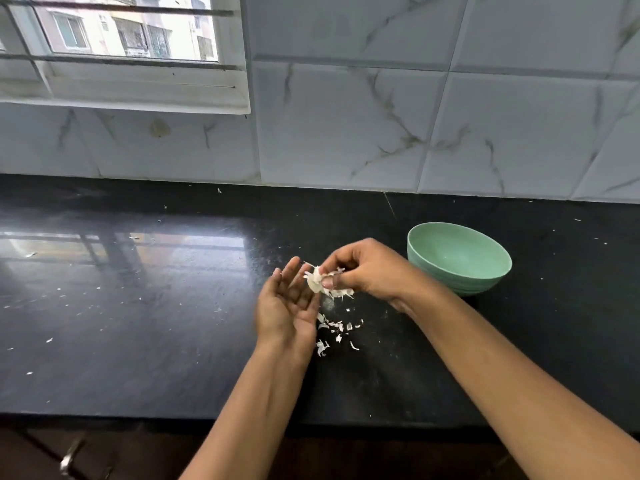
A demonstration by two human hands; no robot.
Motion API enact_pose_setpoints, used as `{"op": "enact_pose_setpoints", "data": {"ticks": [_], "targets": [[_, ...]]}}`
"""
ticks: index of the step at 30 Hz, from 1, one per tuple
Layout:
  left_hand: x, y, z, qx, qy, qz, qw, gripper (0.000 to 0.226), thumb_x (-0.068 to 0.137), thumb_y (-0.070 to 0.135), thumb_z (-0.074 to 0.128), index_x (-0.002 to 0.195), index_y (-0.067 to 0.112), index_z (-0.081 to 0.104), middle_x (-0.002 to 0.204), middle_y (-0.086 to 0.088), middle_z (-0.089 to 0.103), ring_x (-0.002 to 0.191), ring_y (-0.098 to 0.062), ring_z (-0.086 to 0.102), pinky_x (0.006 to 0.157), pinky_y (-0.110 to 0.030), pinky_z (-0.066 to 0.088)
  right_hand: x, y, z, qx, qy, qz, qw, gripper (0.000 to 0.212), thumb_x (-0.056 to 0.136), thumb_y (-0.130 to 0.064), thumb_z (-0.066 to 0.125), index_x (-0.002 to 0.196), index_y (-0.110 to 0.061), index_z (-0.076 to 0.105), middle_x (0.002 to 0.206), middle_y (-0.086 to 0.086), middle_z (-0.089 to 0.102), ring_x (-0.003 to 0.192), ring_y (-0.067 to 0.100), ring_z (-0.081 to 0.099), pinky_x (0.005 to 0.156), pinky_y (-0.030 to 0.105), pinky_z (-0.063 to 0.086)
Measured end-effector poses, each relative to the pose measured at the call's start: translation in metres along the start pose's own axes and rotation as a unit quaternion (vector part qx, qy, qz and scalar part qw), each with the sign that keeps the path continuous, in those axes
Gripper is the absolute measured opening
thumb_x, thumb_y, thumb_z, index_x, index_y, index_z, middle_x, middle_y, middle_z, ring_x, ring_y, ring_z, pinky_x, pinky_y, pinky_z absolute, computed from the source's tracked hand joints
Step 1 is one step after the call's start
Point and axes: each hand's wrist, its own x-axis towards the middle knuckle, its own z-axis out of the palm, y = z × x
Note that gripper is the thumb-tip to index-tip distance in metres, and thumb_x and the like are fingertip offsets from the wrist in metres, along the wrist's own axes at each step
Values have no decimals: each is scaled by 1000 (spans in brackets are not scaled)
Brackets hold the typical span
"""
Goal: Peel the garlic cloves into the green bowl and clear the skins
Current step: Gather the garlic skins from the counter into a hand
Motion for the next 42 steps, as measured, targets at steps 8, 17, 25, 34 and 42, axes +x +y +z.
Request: {"op": "enact_pose_setpoints", "data": {"ticks": [8,17,25,34,42], "targets": [[13,-12,12,-172,-10,-70,983,35,99,23,34,76,10,57,58,-7,66,52,-18,64,47,-26,54,11,-40,21,-331,-43,7,943,19,79,-21,74,98,-25,73,100,-2,67,90,13,61,69,22,45],[22,-9,9,-205,-29,-80,975,37,99,17,35,76,4,61,87,-15,66,89,-30,61,68,-53,49,24,-62,12,-324,-92,51,940,24,89,-8,58,96,-25,72,97,0,70,78,14,64,57,21,50],[24,-9,9,-187,-28,-77,979,37,100,21,33,85,3,62,73,-14,71,63,-26,70,64,-36,56,23,-69,11,-345,-76,55,934,33,88,2,48,93,-17,74,87,4,72,83,20,71,76,34,59],[24,-9,9,-225,-43,-73,971,48,99,16,31,74,-2,68,73,-17,71,64,-28,71,70,-42,54,21,-73,2,-365,-60,28,929,25,87,-3,57,93,-20,73,86,-1,72,77,12,70,68,26,59],[17,-7,14,-209,-18,-75,975,33,100,17,35,84,5,61,62,-11,70,51,-22,69,51,-35,57,22,-63,13,-437,49,-90,894,11,78,-15,72,84,-24,70,91,-2,68,83,14,64,72,29,54]]}}
